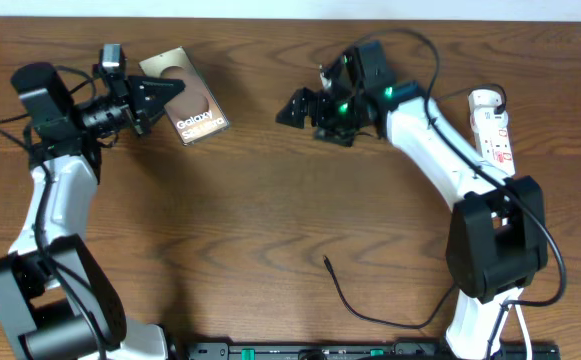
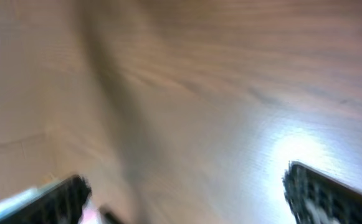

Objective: Plug charger to phone and switch on socket

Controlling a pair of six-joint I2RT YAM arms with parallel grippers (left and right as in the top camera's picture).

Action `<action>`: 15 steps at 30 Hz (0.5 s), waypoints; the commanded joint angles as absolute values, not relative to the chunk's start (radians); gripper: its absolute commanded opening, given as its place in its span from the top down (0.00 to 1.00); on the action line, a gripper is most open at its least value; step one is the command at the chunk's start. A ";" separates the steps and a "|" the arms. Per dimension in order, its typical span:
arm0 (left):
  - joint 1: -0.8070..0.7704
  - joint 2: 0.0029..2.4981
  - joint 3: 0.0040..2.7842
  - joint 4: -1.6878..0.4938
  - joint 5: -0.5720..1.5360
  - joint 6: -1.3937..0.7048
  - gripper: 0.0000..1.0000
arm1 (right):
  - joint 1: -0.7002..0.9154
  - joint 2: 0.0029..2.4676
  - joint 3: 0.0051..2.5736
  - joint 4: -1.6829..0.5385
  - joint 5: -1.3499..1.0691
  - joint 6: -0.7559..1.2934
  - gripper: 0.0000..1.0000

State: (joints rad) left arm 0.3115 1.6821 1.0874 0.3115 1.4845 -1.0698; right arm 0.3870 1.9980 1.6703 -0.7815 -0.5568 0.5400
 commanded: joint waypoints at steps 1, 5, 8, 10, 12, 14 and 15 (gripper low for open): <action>0.266 1.680 1.101 0.324 1.573 -0.952 0.93 | 0.414 1.956 1.842 -1.013 -0.196 0.295 0.01; 0.215 1.681 1.101 0.324 1.573 -0.888 0.93 | 0.452 1.956 1.898 -1.236 -0.051 0.218 0.01; 0.188 1.681 1.101 0.324 1.573 -0.868 0.93 | 0.480 1.956 1.888 -1.351 -0.006 0.196 0.01; 0.175 1.681 1.101 0.324 1.573 -0.859 0.93 | 0.509 1.956 1.866 -1.409 -0.006 0.193 0.01; 0.172 1.681 1.100 0.322 1.573 -0.846 0.93 | 0.538 1.956 1.836 -1.425 -0.014 0.198 0.01; 0.172 1.681 1.098 0.316 1.573 -0.841 0.93 | 0.567 1.956 1.805 -1.422 -0.014 0.225 0.01; 0.172 1.681 1.096 0.316 1.573 -0.840 0.93 | 0.578 1.956 1.792 -1.419 -0.015 0.232 0.01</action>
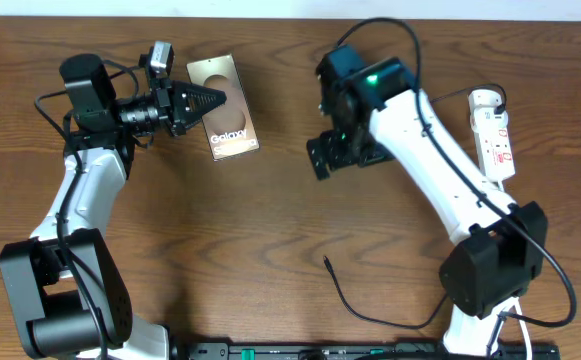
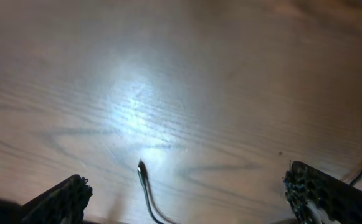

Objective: Plug charger to phone and switch on socket

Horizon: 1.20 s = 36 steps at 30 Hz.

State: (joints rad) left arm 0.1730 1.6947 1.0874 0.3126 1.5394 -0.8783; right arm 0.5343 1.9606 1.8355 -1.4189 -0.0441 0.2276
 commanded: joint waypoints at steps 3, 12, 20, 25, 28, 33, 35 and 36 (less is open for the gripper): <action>0.172 1.681 1.075 0.316 1.573 -0.814 0.93 | 0.630 1.956 1.721 -1.377 -0.020 0.252 0.01; 0.174 1.681 1.031 0.317 1.573 -0.770 0.93 | 0.723 1.802 1.423 -1.164 -0.018 0.348 0.01; 0.181 1.681 1.031 0.317 1.573 -0.752 0.93 | 0.789 1.473 1.105 -0.974 -0.052 0.476 0.01; 0.183 1.681 1.031 0.316 1.573 -0.741 0.93 | 0.842 1.401 0.906 -0.813 -0.052 0.546 0.03; 0.183 1.681 1.031 0.316 1.573 -0.741 0.93 | 0.851 1.401 0.826 -0.714 -0.064 0.550 0.04; 0.183 1.681 1.031 0.317 1.573 -0.733 0.93 | 0.850 1.402 0.743 -0.603 -0.035 0.564 0.03; 0.183 1.681 1.031 0.316 1.573 -0.733 0.93 | 0.850 1.408 0.730 -0.581 -0.036 0.561 0.05; 0.183 1.681 1.031 0.317 1.573 -0.732 0.93 | 0.850 1.412 0.727 -0.576 -0.036 0.561 0.07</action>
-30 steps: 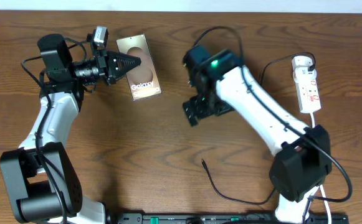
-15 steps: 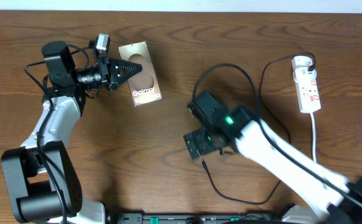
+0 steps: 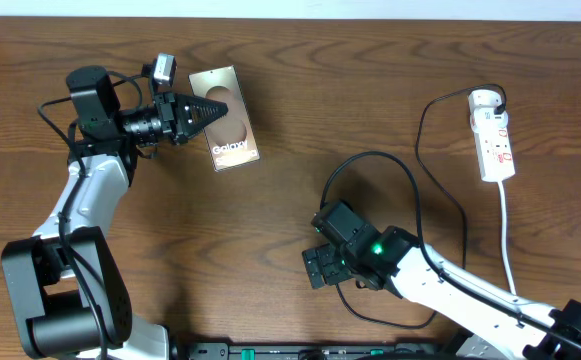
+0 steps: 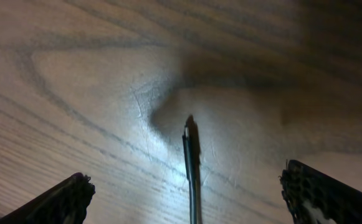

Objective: Plug charger to phone and switch on socket
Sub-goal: 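Lower the right gripper onto the black cable's USB-C plug and grasp it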

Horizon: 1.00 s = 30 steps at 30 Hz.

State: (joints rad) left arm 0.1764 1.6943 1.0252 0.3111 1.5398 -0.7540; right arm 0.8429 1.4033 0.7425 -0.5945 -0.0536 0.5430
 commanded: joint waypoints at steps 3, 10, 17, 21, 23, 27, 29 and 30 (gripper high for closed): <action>0.183 1.681 1.031 0.316 1.573 -0.725 0.93 | 0.851 1.436 0.723 -0.575 -0.036 0.561 0.20; 0.183 1.681 1.031 0.316 1.573 -0.717 0.93 | 0.851 1.517 0.723 -0.576 -0.089 0.564 0.30; 0.183 1.681 1.030 0.316 1.573 -0.714 0.93 | 0.853 1.518 0.723 -0.633 -0.115 0.564 0.48; 0.183 1.681 1.030 0.316 1.573 -0.710 0.93 | 0.853 1.518 0.723 -0.636 -0.115 0.564 0.49; 0.183 1.681 1.030 0.316 1.573 -0.710 0.93 | 0.854 1.518 0.723 -0.635 -0.115 0.564 0.57; 0.183 1.681 1.030 0.316 1.573 -0.706 0.93 | 0.855 1.519 0.723 -0.631 -0.114 0.564 0.72; 0.183 1.681 1.030 0.316 1.573 -0.707 0.93 | 0.855 1.519 0.722 -0.632 -0.115 0.564 0.71; 0.183 1.681 1.030 0.316 1.573 -0.706 0.93 | 0.855 1.519 0.722 -0.632 -0.115 0.564 0.71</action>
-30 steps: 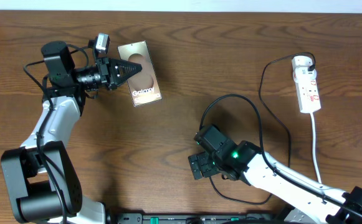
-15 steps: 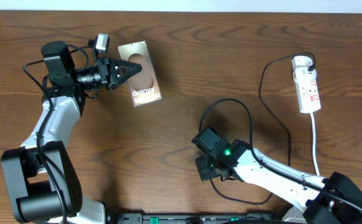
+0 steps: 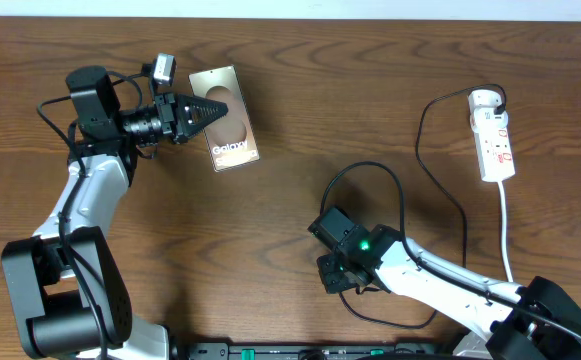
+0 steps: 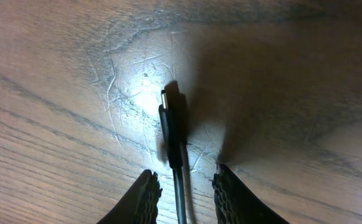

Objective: Plug charger to phone and switch on socket
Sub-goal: 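Lower the right gripper onto the black cable's USB-C plug and grasp it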

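The phone [image 3: 225, 118], gold with "Galaxy" printed on it, is at the far left. My left gripper [image 3: 210, 108] is on its left edge and looks shut on it. The black charger cable [image 3: 415, 190] loops from the white socket strip [image 3: 492, 135] at the far right toward the front. Its connector [image 4: 171, 118] lies flat on the wood. My right gripper [image 4: 184, 200] is low over it, with the cable running between its fingers [image 4: 146, 198]. The jaws are narrowed but open, with a gap on each side of the cable. In the overhead view the right gripper [image 3: 332, 272] hides the connector.
The strip's white cord [image 3: 505, 235] runs down the right side toward the front edge. The left arm's base [image 3: 60, 310] stands at the front left. The right arm [image 3: 450, 290] stretches along the front right. A dark rail [image 3: 320, 352] lines the front edge.
The right gripper's fingers have drawn in from wide apart to close on either side of the cable, and the connector now looks nearer. The left gripper and phone have not moved.
At first the right gripper was open at the far middle and the left gripper had the phone at the far left. The phone was then further right. Later the right gripper was open over the cable's end at the front. Now its fingers flank the cable.
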Controlling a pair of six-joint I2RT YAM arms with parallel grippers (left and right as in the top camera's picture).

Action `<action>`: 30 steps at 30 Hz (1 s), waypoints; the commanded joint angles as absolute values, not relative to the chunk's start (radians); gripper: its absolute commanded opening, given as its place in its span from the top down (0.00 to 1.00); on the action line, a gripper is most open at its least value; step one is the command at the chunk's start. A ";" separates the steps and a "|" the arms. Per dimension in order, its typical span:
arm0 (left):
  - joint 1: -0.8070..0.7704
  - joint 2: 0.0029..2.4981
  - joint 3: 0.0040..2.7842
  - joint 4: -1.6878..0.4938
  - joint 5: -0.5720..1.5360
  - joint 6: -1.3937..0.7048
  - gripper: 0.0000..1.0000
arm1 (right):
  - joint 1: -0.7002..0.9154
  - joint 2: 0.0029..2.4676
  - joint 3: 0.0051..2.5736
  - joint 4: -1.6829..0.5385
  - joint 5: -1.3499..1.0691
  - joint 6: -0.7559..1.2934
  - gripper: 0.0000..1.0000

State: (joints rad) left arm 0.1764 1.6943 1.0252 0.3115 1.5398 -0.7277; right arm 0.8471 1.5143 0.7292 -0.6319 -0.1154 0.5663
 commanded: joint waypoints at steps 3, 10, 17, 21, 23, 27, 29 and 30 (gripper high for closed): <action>0.183 1.681 1.030 0.316 1.573 -0.706 0.93 | 0.857 1.519 0.722 -0.631 -0.114 0.564 0.70; 0.183 1.681 1.030 0.316 1.573 -0.699 0.93 | 0.880 1.519 0.721 -0.632 -0.088 0.566 0.72; 0.183 1.681 1.030 0.316 1.573 -0.687 0.93 | 0.880 1.563 0.719 -0.628 -0.073 0.580 0.72; 0.183 1.681 1.030 0.316 1.573 -0.682 0.93 | 0.878 1.605 0.720 -0.627 -0.070 0.580 0.74; 0.183 1.681 1.030 0.317 1.573 -0.680 0.93 | 0.878 1.606 0.720 -0.624 -0.070 0.580 0.74; 0.183 1.681 1.030 0.317 1.573 -0.680 0.93 | 0.878 1.606 0.720 -0.616 -0.070 0.579 0.74; 0.183 1.681 1.030 0.317 1.573 -0.673 0.93 | 0.878 1.606 0.720 -0.616 -0.070 0.579 0.74; 0.183 1.681 1.030 0.317 1.573 -0.673 0.93 | 0.878 1.606 0.720 -0.614 -0.070 0.577 0.74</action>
